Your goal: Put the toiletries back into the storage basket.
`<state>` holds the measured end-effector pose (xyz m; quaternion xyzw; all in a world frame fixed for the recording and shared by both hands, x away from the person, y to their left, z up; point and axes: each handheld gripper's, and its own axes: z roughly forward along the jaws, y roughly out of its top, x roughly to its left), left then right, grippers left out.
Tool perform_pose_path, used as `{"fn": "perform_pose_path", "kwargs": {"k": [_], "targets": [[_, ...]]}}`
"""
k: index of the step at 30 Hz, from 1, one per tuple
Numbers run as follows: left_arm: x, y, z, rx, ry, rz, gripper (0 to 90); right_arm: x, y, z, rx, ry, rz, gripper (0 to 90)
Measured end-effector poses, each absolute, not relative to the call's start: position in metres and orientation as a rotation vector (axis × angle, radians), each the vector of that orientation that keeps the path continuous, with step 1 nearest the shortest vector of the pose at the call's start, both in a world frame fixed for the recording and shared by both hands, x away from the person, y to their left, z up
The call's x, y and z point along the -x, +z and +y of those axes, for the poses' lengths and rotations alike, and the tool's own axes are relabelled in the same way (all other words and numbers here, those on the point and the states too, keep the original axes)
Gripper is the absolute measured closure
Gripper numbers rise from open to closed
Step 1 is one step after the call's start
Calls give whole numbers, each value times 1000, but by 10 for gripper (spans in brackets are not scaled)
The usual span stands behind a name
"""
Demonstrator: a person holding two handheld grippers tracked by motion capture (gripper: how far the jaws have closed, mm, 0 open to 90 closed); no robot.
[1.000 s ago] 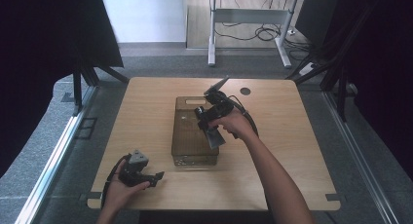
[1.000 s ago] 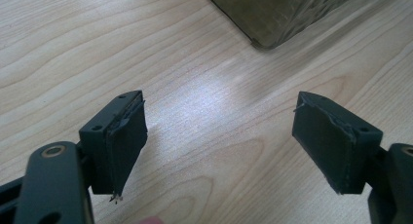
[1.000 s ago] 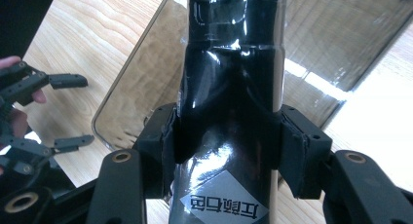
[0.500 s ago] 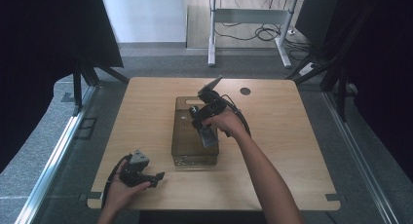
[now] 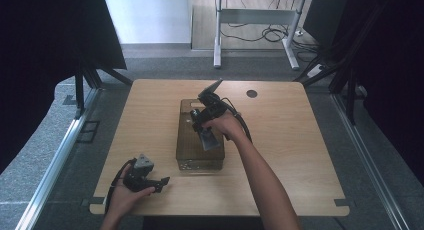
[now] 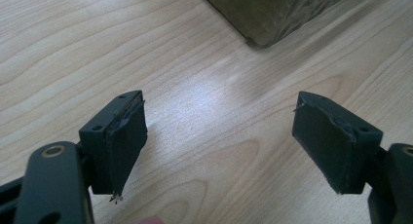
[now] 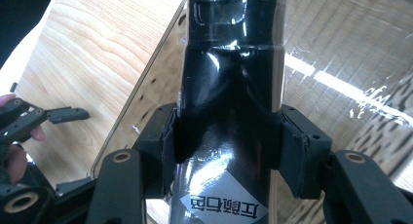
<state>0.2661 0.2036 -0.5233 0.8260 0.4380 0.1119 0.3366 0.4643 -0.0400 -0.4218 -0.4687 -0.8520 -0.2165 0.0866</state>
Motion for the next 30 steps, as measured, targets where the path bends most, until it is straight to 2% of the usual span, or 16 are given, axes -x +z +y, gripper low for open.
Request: {"fn": "perform_pose_path", "kwargs": {"k": [30], "targets": [[-266,-521,205,-2138,284,1127,207,-460,-457,-13,1572,-658,-2341,462]]}}
